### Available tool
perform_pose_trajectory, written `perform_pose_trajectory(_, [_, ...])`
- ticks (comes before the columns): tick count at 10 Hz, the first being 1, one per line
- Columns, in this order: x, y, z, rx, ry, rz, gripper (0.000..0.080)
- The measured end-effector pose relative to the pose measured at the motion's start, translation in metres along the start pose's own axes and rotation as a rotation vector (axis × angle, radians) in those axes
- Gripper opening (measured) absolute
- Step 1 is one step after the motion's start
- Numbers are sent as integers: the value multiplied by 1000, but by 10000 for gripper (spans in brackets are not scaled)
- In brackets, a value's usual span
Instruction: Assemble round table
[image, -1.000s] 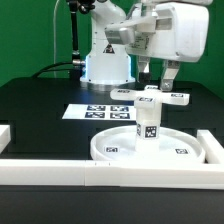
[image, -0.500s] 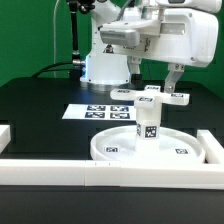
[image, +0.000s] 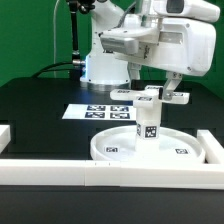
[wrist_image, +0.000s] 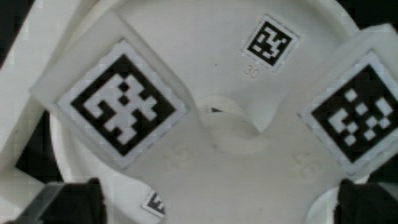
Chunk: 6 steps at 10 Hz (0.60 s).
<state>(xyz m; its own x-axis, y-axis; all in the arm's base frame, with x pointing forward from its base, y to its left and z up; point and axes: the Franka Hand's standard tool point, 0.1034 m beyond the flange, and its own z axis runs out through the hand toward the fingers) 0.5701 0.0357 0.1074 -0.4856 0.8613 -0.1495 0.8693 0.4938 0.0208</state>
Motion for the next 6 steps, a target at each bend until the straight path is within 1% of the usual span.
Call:
perform_pose_trajectory(3, [0,0,0,0,0,15,648])
perform_pose_trajectory(4, [-1,0,0,1,-1,17,609])
perform_pose_trajectory(5, [-2,0,0,0,-1,23,609])
perform_pose_trajectory(6, [-2,-2,-1,4,0,31,470])
